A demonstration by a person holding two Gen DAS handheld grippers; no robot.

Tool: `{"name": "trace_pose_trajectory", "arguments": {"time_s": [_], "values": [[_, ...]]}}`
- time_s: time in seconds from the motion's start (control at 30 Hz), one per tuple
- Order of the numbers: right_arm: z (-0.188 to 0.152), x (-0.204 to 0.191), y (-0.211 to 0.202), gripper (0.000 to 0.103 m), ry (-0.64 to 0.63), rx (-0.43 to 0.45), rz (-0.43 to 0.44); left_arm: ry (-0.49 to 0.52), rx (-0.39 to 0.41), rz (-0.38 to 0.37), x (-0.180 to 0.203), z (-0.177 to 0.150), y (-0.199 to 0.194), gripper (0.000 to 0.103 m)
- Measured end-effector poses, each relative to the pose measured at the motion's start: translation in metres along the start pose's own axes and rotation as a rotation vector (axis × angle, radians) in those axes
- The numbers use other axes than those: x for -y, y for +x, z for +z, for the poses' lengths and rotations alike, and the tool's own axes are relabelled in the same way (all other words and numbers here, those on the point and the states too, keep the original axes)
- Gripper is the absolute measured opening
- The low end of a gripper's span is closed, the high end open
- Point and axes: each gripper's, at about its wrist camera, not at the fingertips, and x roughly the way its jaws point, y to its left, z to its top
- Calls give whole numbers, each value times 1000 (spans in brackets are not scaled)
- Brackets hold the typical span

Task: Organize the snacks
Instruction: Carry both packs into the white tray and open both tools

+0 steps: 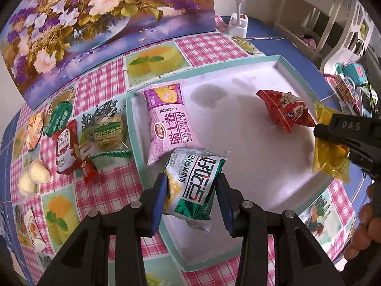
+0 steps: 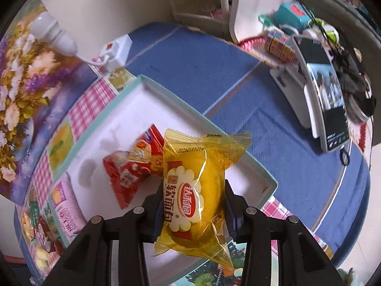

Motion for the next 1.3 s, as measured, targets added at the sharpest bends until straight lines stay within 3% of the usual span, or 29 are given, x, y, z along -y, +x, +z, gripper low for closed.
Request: {"name": "trace_pose_trajectory", "arguments": {"time_s": [0.87,1.07,1.17,1.23,1.27,1.3], "values": [[0,-4,5,45,-26,-29,28,-5,21,-32,1,4,-9,43],[0,-7,5,46,-42,-25,29,-46,24,-17,-10,4,-11,55],[1,-8,5,60,-53,-23,21,-87,26,-5,-20,5,-12,57],[1,-9,3,68,-63,-12,15,-123,26,1,-28,4,-12,67],[1,-11,3,70,-71,-6,11,-146,26,5,-33,4,-12,77],[2,-12,3,75,-74,-3,10,-166,28,7,-37,4,-12,80]]}}
